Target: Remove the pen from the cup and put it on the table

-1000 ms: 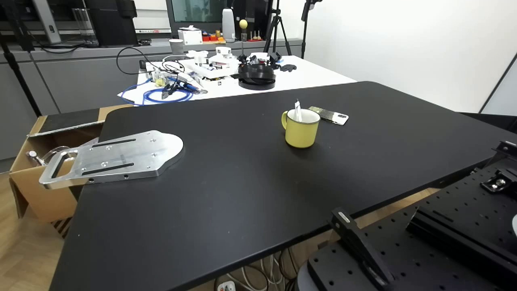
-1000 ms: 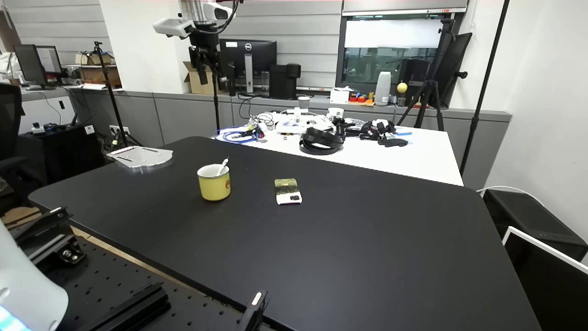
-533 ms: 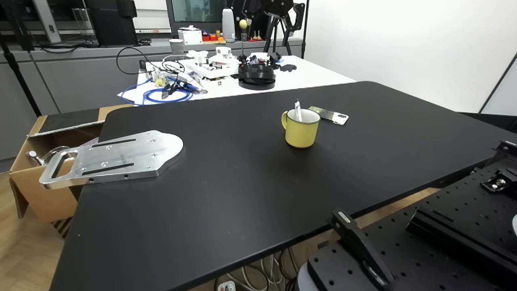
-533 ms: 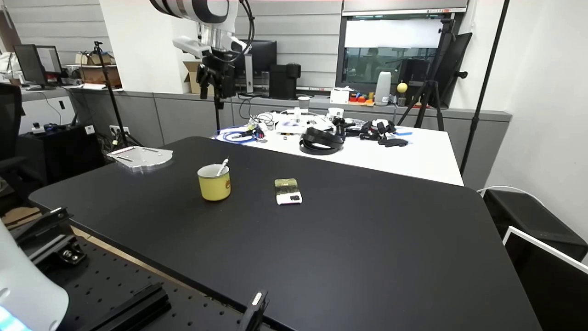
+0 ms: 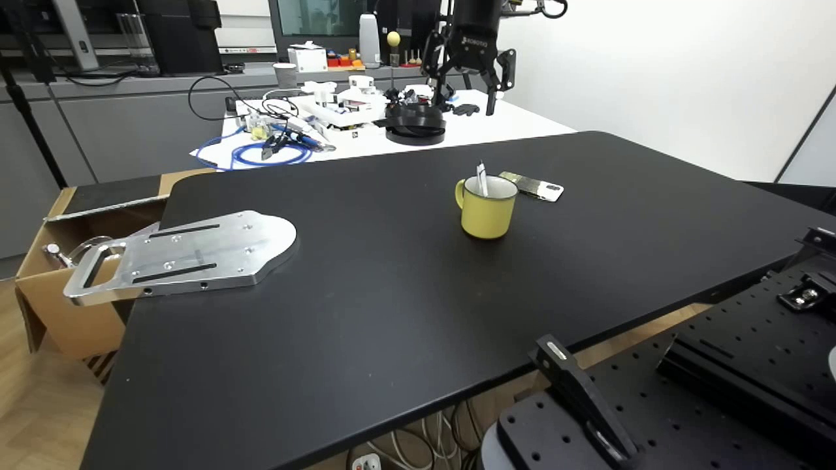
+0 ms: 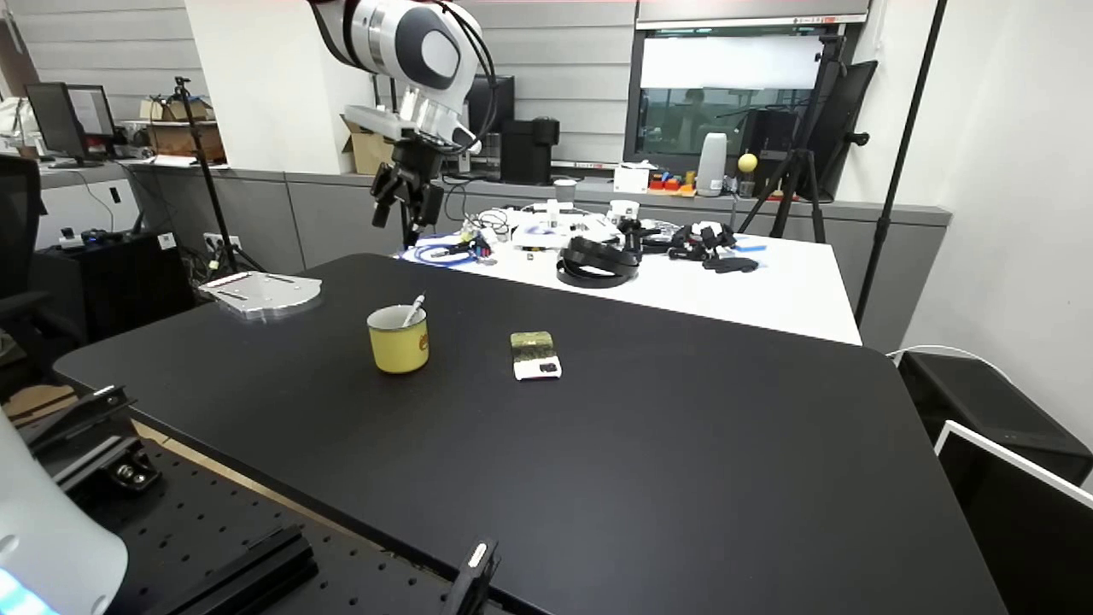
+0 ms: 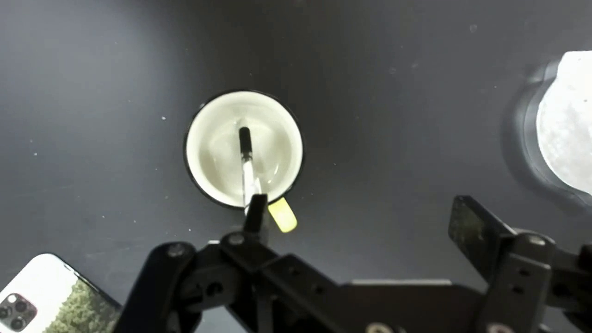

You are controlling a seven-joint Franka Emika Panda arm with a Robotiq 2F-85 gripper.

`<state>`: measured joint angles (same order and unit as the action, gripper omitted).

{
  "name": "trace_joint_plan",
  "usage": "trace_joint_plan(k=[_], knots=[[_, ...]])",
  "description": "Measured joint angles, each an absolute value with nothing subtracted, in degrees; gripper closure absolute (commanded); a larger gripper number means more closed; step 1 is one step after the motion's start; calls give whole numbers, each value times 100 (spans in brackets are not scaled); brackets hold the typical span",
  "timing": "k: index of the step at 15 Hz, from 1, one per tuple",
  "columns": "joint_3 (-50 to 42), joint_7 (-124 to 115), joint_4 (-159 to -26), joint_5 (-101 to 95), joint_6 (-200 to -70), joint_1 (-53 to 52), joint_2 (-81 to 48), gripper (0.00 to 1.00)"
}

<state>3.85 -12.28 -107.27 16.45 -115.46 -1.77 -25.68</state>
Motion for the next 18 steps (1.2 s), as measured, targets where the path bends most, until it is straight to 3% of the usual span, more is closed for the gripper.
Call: trace_joint_plan(k=[18], knots=[[178,-497,-10727,1703,-11731,97,-3247,0]])
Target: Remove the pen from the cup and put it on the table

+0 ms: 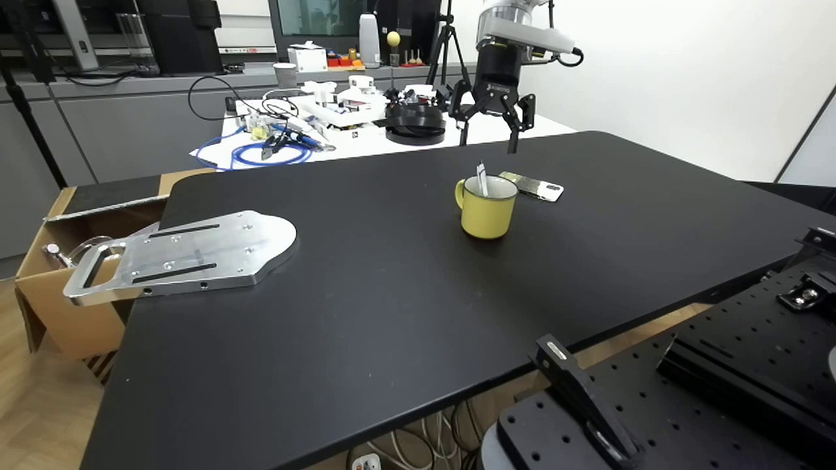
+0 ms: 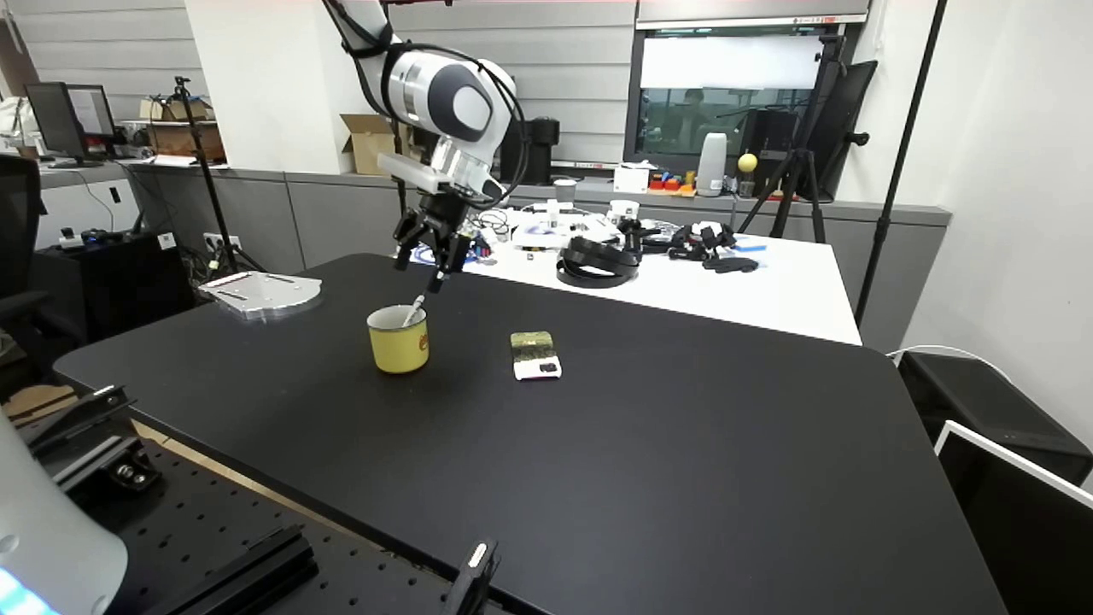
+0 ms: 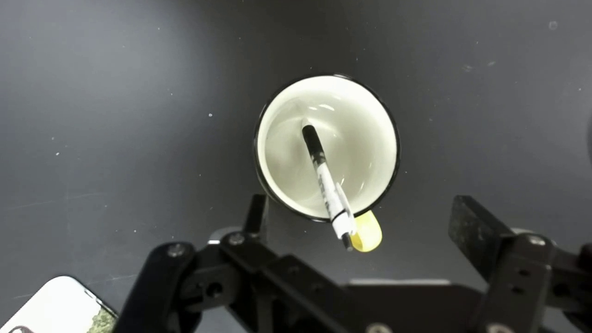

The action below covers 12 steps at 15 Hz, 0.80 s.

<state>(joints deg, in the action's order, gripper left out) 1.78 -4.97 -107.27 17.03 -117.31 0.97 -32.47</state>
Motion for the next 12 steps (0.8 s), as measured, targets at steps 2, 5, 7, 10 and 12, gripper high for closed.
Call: trace_joint_plan(k=[2,5,7,10,12], knots=[[189,-425,-10727,1740,-11888,97,-3286,0],[213,-325,-10729,1825,-12071,97,-3297,0],[239,-300,-10730,1842,-12128,97,-3297,0],[270,-263,-10746,1882,-12213,97,-3305,0],[280,-233,-10753,1907,-12279,97,-3330,0]])
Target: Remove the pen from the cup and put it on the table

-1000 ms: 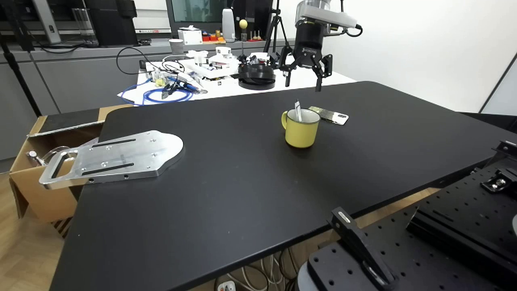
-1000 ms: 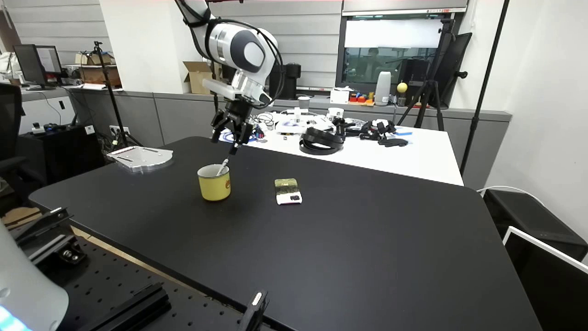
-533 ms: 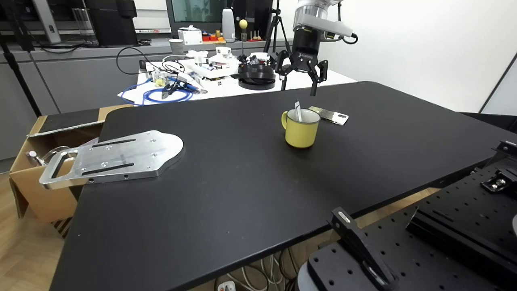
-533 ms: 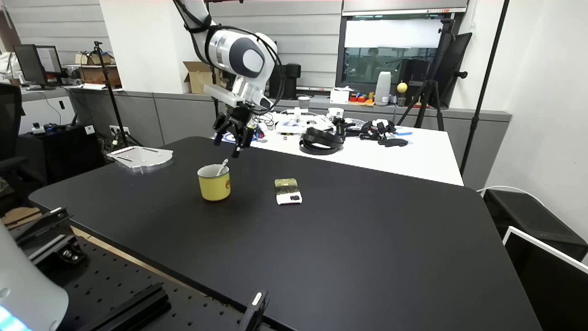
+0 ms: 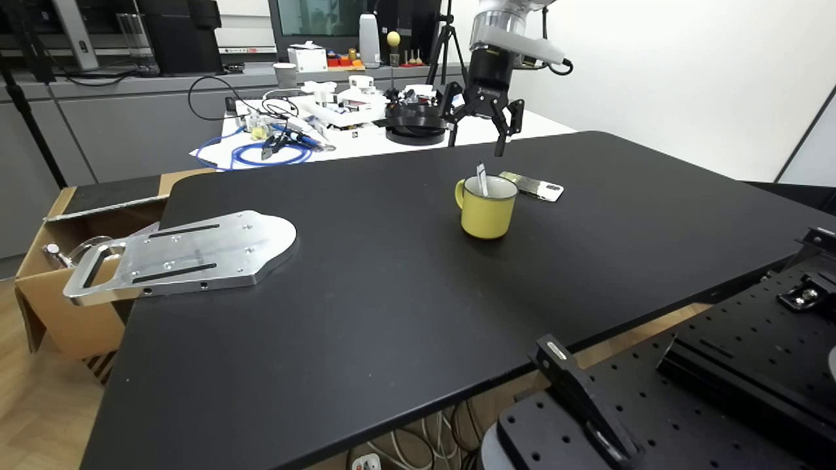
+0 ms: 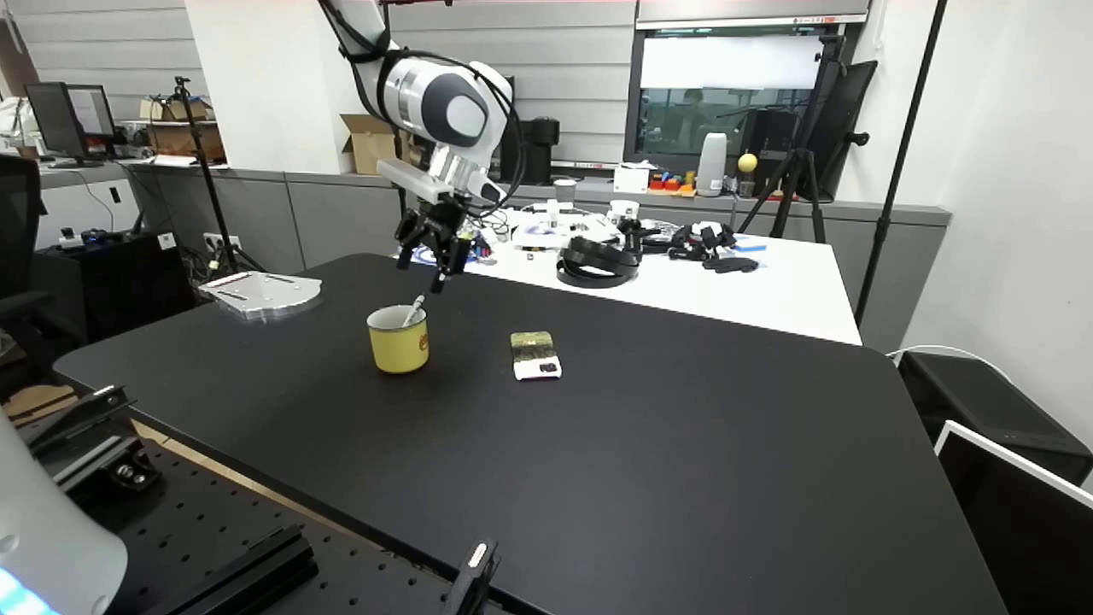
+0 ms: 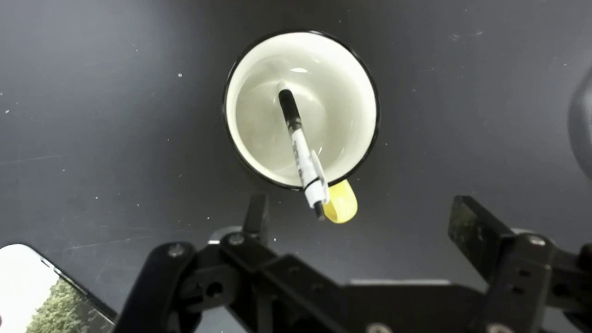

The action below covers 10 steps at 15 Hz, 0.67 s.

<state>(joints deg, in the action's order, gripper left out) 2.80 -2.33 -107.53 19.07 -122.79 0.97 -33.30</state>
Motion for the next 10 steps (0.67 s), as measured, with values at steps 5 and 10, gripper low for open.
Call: trace_joint_plan(k=[5,10], knots=[[314,-205,-10756,1907,-12451,97,-3448,0],[335,-190,-10761,1908,-12575,97,-3536,40]])
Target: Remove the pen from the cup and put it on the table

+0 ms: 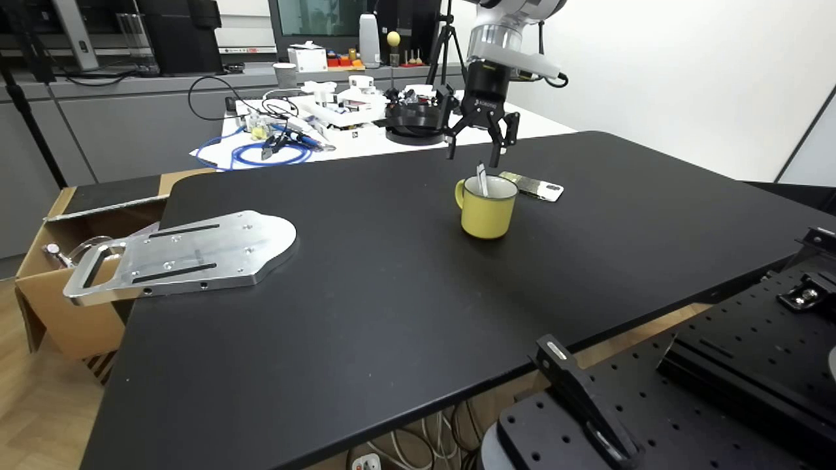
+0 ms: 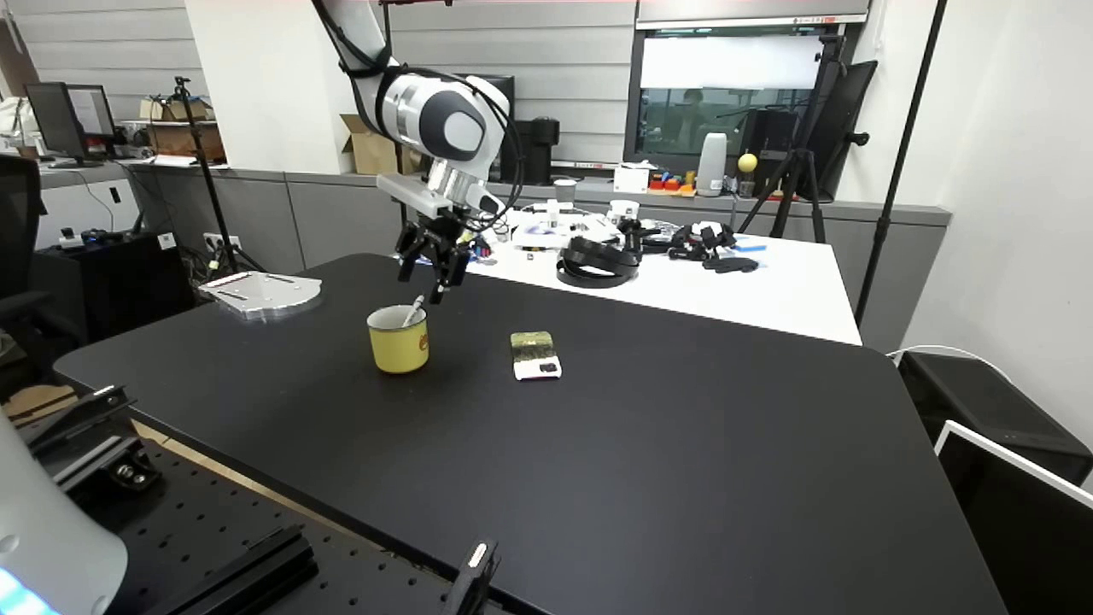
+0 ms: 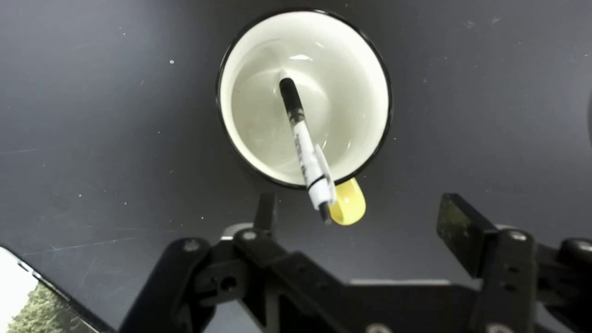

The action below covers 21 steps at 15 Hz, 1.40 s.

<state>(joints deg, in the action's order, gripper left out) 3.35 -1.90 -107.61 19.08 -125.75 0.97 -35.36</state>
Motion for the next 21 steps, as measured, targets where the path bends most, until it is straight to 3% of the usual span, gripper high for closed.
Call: trace_joint_plan(k=[9,15,16,17,21], knots=[[338,-183,-10761,1908,-12662,97,-3584,100],[319,-184,-10761,1907,-12654,113,-3600,100],[318,-184,-10761,1907,-12653,119,-3607,74],[317,-184,-10761,1907,-12653,124,-3613,74],[316,-184,-10761,1907,-12638,131,-3628,47]])
